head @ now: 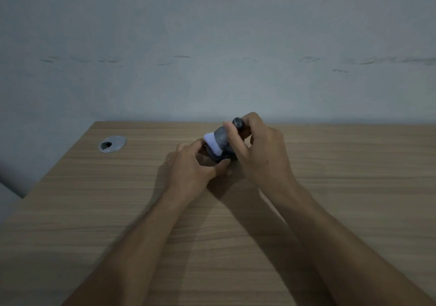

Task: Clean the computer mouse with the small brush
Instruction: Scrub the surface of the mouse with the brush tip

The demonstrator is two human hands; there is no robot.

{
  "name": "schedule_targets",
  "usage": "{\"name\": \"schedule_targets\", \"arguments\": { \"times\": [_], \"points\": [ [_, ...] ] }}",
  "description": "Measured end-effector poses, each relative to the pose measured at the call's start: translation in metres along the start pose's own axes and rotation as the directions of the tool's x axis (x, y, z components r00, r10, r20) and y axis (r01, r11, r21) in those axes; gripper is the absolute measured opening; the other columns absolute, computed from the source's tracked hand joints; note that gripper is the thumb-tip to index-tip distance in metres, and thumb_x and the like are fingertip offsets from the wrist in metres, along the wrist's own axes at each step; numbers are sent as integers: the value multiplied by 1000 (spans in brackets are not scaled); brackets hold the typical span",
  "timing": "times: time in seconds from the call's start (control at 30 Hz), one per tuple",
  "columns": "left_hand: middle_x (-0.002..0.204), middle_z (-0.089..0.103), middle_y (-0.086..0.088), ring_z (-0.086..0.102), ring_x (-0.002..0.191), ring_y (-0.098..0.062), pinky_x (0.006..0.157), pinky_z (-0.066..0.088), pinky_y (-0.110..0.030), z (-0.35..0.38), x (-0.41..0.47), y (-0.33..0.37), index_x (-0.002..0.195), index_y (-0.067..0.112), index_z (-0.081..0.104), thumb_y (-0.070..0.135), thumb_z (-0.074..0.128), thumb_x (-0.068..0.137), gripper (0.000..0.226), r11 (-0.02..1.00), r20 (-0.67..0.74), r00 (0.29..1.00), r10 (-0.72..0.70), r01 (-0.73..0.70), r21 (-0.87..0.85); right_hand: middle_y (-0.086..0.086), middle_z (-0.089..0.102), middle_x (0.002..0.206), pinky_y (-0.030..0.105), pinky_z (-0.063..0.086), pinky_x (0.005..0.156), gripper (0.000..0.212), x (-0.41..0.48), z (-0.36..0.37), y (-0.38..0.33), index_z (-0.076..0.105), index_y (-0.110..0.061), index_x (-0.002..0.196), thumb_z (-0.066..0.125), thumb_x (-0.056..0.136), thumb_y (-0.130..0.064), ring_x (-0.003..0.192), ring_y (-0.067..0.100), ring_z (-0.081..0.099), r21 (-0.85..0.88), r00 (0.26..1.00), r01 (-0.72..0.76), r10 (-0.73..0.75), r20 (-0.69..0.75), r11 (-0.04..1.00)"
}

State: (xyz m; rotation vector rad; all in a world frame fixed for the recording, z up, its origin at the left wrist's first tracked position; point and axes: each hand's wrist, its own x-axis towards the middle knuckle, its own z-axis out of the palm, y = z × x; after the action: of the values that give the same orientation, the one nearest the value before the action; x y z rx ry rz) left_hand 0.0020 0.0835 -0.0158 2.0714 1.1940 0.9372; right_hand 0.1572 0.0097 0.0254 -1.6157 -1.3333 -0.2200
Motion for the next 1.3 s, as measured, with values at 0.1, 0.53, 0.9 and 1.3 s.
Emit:
{"name": "schedule_targets", "arguments": {
  "times": [0.1,0.53,0.9,1.3],
  "points": [
    [112,73,6,67,110,-16,96,58,-39,-2,-2,1,128,42,77,72,76,61,74,1000,-26,1000,-13,12,-29,0,63,67,36,42,54,36,-5,5,15,59,-12,90,65,103,-46,58,25,58,-45,997,-72,72,4,996],
    [107,65,7,60,85,-1,62,42,-2,-4,-1,1,90,34,68,31,94,80,28,999,40,999,-35,37,-39,1,68,72,39,47,55,36,-9,7,-10,59,-16,92,61,102,-50,63,26,64,-21,998,48,-47,45,999],
    [113,71,19,64,116,-6,95,47,-13,-7,-4,1,130,37,78,41,95,79,53,988,-31,999,41,-45,-149,4,69,72,44,50,60,34,-4,-5,48,61,-11,93,65,104,-43,66,31,65,-56,977,-212,213,3,976],
    [97,88,9,85,93,-12,87,69,-36,-6,-1,2,110,28,87,28,97,81,30,916,36,996,-82,89,-390,-5,66,78,10,34,57,30,-6,-7,27,64,-9,94,66,104,-37,56,0,50,62,999,43,-45,24,997]
  ]
}}
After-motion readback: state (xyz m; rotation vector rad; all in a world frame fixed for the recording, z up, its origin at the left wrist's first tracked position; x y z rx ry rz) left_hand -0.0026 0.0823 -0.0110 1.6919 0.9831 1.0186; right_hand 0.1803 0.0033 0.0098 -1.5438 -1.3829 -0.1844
